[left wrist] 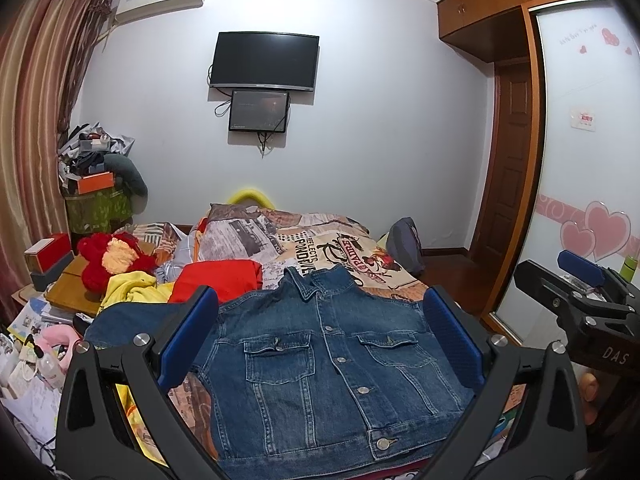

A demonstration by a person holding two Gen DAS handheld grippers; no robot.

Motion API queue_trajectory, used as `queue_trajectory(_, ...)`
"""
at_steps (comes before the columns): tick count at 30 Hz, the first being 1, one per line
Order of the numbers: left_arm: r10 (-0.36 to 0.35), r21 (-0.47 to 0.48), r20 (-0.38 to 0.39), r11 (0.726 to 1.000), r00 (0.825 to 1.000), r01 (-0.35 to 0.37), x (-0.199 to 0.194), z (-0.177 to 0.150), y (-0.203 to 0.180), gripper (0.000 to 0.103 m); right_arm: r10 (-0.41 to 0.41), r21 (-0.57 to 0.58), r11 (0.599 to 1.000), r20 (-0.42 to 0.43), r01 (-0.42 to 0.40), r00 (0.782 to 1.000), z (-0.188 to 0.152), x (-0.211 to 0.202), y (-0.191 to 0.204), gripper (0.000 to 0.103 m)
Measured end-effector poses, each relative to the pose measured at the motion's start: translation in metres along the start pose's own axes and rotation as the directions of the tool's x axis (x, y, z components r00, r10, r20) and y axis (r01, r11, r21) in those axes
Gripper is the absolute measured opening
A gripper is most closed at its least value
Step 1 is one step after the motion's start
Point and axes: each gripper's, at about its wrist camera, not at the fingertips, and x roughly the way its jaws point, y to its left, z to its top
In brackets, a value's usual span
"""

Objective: Fold large clothes

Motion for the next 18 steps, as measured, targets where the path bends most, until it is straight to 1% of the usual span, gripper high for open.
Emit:
queue_trajectory(9,0.015,-0.003,-0.001,1.0,1.0,-0.015,0.005,0.002,0.004,0.103,-0.003,-0.004,1.0,-0.018,0.003,1.0,0.001,0.006,0.0,0.103)
queue_trajectory(14,0.02,-0.013,-0.009,1.0,1.0,-0.02,0.012,0.002,0.011,0.103,-0.008,-0.005,1.0,-0.038,0.007,0.999,0.001,0.017,0.001,0.103)
queue_trajectory(18,0.037,-0.012,-0.009,0.999,0.999,-0.037,0.018,0.002,0.018,0.103,-0.01,-0.005,1.0,-0.062,0.01,0.998,-0.001,0.027,0.002,0.103)
